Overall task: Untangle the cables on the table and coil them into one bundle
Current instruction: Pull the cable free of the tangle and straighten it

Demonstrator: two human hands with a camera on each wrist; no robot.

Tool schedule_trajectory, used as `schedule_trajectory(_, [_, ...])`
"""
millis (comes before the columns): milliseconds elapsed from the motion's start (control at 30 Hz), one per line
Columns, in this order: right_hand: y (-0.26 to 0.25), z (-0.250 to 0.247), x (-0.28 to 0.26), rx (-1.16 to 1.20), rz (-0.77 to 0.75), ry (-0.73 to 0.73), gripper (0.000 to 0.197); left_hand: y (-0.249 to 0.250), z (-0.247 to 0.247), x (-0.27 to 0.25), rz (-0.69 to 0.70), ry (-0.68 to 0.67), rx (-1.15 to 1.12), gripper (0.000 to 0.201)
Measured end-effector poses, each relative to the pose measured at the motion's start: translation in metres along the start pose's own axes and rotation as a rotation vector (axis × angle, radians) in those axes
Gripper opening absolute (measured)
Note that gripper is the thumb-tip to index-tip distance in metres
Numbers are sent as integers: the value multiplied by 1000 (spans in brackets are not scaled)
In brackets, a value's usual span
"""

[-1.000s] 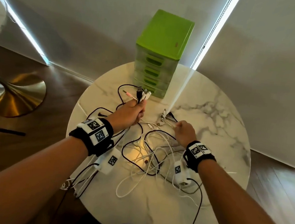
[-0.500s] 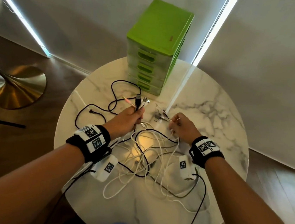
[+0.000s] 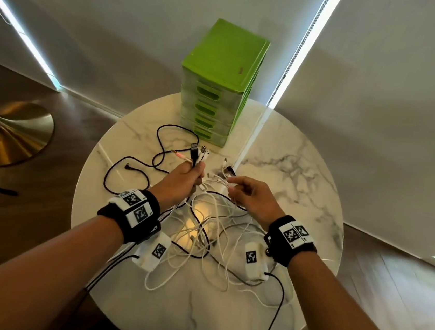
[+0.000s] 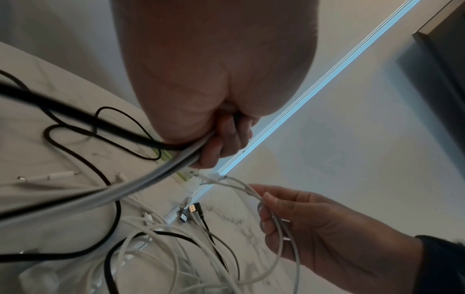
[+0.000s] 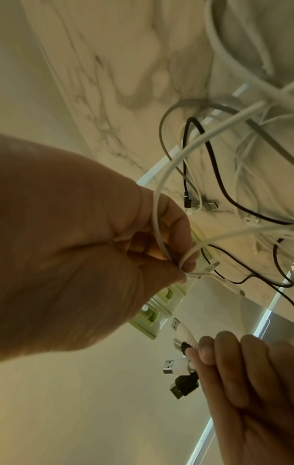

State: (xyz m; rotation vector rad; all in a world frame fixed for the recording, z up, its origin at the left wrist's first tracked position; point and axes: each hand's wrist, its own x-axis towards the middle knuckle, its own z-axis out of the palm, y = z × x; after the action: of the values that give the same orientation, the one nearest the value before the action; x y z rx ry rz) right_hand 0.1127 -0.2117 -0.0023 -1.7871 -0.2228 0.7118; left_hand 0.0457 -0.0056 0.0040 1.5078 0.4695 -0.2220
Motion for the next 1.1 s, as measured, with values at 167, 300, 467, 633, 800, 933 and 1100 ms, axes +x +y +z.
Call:
schedule_trajectory(167, [-12,8,-16,82,-80,62,25,-2,-8,-10,0,-17,-38,35])
schedule_trajectory(300, [-23,20,-31,153,-105,55,25,-5,-12,-15,-11,-2,-71,33])
schedule_trajectory(467, [-23,35,-42,153,-88,37,26,-3,-17,-19,-12,28,-61,37])
schedule_trajectory(633, [-18,25,-35,-301,-194,535,19,-5,-28,-18,-42,50,-59,32])
schedule_trajectory(800, [-43,31,-48,-181,-255,456,26,0,-28,-27,6,-15,-108,28])
schedule_trajectory(933, [-61,66,-56,-41,-309,369,26,2,-26,-36,36,-101,-260,28])
schedule_trajectory(1100, [-57,109,-60,-67,-326,293,21,4,-25,-45,138,-136,-245,35])
